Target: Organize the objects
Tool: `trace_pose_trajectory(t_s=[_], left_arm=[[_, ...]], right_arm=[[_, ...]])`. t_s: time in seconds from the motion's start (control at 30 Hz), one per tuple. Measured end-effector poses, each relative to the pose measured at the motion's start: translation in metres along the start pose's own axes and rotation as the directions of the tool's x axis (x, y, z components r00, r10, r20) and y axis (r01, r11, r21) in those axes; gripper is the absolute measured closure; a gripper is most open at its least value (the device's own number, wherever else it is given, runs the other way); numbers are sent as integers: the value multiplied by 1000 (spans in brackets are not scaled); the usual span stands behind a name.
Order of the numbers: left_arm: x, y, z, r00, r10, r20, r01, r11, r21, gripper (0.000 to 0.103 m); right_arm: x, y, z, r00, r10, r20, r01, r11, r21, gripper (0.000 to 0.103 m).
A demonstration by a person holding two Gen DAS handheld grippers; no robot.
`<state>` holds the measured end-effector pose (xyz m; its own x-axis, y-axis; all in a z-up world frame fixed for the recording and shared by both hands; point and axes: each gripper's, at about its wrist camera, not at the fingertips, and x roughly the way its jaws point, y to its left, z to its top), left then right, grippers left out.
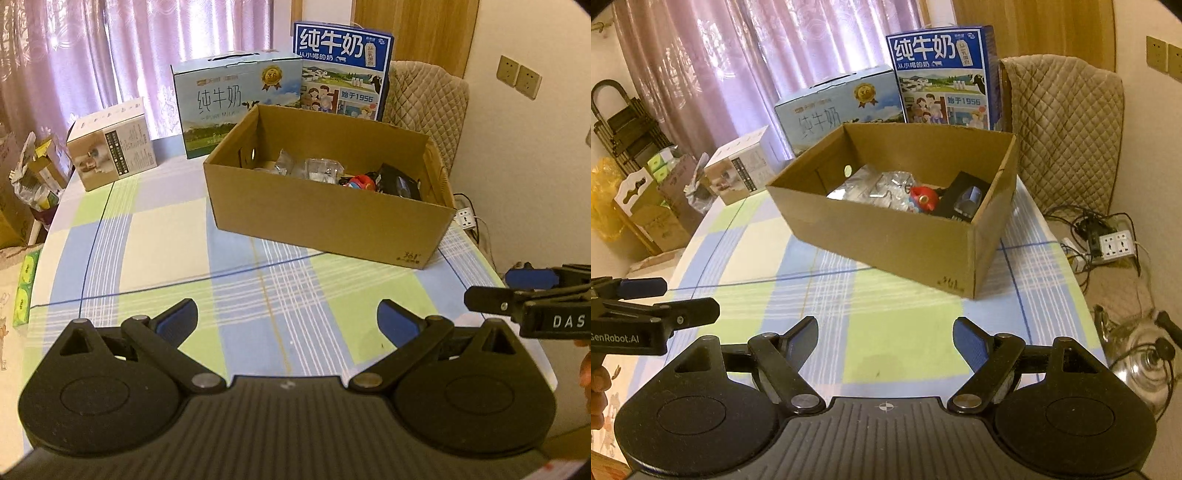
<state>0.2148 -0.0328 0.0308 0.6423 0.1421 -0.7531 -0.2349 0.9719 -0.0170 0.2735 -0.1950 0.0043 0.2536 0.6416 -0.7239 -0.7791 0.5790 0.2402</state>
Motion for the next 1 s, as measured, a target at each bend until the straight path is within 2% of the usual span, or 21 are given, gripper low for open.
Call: trace_pose_trajectory(t_s=[0.27, 0.57, 1.0], left_arm=[[-23, 23, -28, 999, -27, -20, 27, 1000, 8, 1], [-32, 50, -55, 998, -45, -53, 46, 999, 11, 1], [-42, 67, -72, 996, -65, -59, 67, 998, 23, 1]], right_arm=[[-18, 40, -25, 999, -33, 4, 33, 999, 18, 26], [-25, 78, -52, 998, -64, -10, 64, 998, 29, 26], [-24, 106, -71, 995, -93, -26, 93, 995, 36, 26]])
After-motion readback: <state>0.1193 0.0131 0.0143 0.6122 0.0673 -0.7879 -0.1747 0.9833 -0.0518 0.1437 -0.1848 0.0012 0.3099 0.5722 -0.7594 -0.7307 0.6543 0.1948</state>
